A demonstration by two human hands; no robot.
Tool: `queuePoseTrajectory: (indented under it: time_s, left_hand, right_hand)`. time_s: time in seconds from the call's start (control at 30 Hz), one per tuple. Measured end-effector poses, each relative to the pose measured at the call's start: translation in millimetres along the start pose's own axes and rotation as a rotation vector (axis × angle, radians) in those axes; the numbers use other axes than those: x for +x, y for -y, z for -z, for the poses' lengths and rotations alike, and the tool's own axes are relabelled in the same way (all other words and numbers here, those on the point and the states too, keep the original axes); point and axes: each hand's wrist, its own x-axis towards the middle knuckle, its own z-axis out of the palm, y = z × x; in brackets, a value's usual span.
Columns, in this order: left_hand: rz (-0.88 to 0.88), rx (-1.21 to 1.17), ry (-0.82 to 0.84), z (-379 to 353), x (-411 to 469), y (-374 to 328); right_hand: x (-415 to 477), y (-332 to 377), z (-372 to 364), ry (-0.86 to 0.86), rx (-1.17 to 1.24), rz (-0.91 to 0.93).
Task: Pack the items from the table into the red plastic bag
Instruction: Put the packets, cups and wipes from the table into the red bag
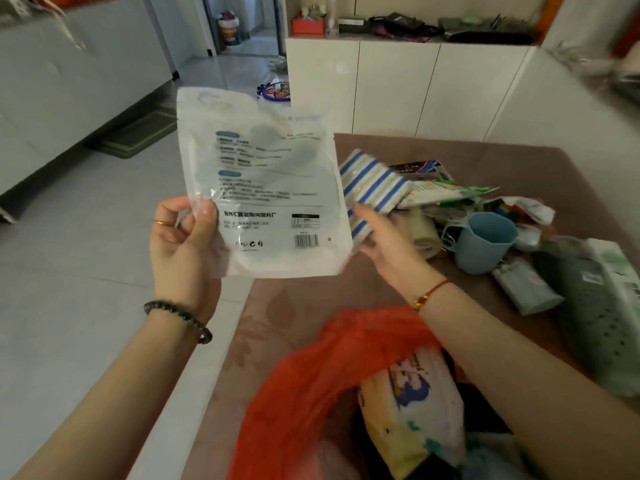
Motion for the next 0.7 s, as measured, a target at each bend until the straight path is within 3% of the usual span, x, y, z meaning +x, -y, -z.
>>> queuePoseTrajectory:
  time_s: [0.07, 0.13, 0.2, 0.27, 0.4, 0.5, 0.6, 0.7]
  left_hand:
    - [0.015, -0.062, 0.072, -8.6, -13.9, -8.1]
    - [0.044, -0.090, 0.130, -20.3, -29.1, -13.7]
    - [0.101, -0.058, 0.213, -35.4, -49.2, -15.4]
    - [0.181, -0.057, 0.308, -52.2, -73.6, -12.1]
    - [0.275, -0.057, 0.512, -82.9, -122.7, 1.1]
    - [0.320, 0.078, 0.626, -87.5, -144.5, 6.1]
    - [0.315, 0.430, 0.805, -69.7, -166.6, 8.8]
    - [0.115, 0.788, 1.112, -34.2, -198.1, 2.2]
  right_hand:
    - [-38.0, 52.5, 35.6, 0.059, 0.361, 0.099]
    - [-89.5, 88.2, 68.4, 0.125, 0.510, 0.187]
    - [-135.1, 96.9, 85.7, 0.218, 0.375, 0.218]
    - [-168.7, 84.0, 95.5, 0.265, 0.225, 0.122]
    - [-204.7, 49.2, 103.9, 0.169, 0.044, 0.002]
    - [-227.9, 45.1, 120.4, -0.045, 0.004, 0.188]
    - [-257.3, 49.9, 140.8, -0.354, -0.474, 0.525]
    - [-279.6, 43.1, 158.5, -0.337, -0.794, 0.723]
